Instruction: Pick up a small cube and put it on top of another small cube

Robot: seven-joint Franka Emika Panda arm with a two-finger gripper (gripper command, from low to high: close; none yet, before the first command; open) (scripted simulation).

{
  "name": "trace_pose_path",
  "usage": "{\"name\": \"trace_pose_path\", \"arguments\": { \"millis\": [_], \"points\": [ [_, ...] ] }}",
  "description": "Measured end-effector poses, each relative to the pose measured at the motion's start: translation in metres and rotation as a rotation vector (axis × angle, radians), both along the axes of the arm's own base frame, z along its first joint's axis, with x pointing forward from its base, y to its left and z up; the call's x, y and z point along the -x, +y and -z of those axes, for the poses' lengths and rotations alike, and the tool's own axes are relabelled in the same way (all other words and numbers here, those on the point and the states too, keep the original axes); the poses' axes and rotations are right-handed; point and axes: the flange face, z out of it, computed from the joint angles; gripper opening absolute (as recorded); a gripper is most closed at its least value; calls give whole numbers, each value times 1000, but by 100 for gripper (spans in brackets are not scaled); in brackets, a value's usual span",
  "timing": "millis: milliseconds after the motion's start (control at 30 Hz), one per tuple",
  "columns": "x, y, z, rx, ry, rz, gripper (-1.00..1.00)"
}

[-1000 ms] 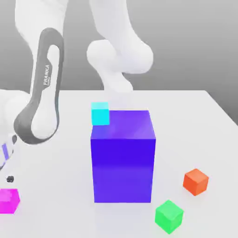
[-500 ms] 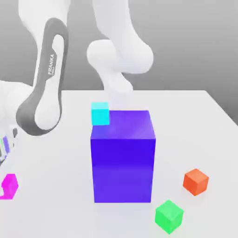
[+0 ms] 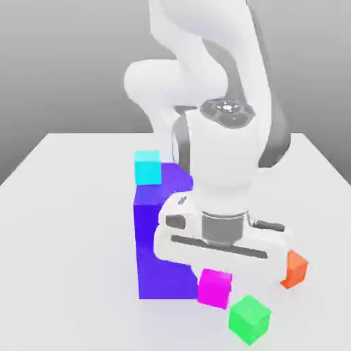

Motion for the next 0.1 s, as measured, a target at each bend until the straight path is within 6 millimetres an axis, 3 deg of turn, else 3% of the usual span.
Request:
{"name": "trace_pose_path", "arguments": {
  "millis": [100],
  "points": [
    [0, 0, 0, 0, 0, 0, 100]
  ]
}}
